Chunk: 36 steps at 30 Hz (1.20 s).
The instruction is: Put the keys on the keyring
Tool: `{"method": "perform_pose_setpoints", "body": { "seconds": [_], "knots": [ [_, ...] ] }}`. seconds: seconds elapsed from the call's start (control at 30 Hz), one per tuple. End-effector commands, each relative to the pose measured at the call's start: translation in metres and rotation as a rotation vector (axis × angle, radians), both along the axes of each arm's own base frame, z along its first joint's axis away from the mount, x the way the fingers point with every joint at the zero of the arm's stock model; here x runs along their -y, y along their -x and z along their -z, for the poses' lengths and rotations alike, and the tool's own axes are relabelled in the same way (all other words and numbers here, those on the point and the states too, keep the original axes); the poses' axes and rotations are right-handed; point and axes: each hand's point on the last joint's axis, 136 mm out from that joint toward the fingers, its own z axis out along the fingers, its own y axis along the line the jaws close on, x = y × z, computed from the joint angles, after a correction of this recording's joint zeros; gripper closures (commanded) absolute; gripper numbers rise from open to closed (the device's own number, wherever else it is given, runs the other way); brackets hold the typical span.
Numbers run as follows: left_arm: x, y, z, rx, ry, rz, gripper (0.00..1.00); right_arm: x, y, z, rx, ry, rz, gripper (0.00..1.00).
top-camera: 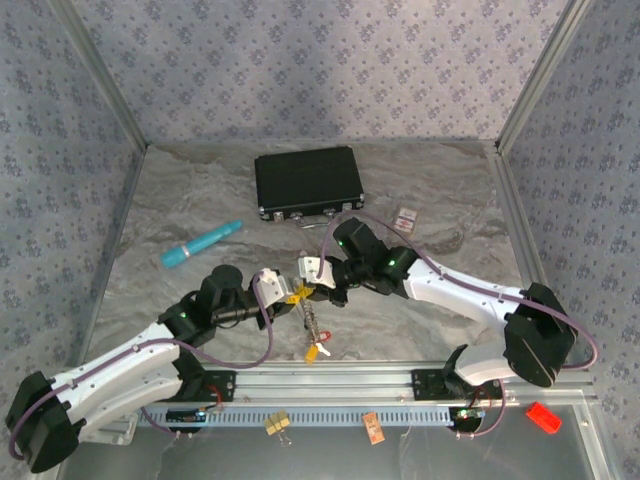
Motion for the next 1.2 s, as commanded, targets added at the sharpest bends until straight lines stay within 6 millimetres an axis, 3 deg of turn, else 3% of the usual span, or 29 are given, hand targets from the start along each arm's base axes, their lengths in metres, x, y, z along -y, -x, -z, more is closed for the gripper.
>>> {"method": "perform_pose_setpoints", "body": {
  "seconds": [0.0, 0.27, 0.53, 0.7, 0.8, 0.97, 1.17],
  "knots": [
    [0.002, -0.001, -0.018, 0.036, 0.033, 0.005, 0.87, -0.002, 0.002, -0.002, 0.004, 0.017, -0.015, 1.00],
    [0.003, 0.000, -0.020, 0.041, 0.038, 0.009, 0.89, -0.004, 0.004, 0.002, 0.004, 0.038, -0.027, 1.00],
    [0.003, 0.000, -0.021, 0.057, 0.032, 0.014, 1.00, -0.003, 0.003, -0.002, 0.002, 0.023, -0.019, 1.00],
    [0.001, -0.002, -0.023, 0.077, 0.030, 0.003, 1.00, 0.014, -0.008, -0.031, 0.004, -0.114, 0.062, 0.69],
    [0.000, -0.003, -0.025, 0.094, 0.035, -0.002, 1.00, 0.030, -0.016, -0.044, 0.031, -0.189, 0.126, 0.67],
    [-0.002, -0.005, -0.026, 0.094, 0.030, -0.016, 1.00, 0.049, -0.038, -0.047, 0.121, -0.229, 0.320, 0.68],
    [-0.010, -0.021, -0.030, 0.120, 0.001, -0.114, 1.00, 0.057, -0.047, -0.061, 0.154, -0.244, 0.461, 0.68]
  ]
}}
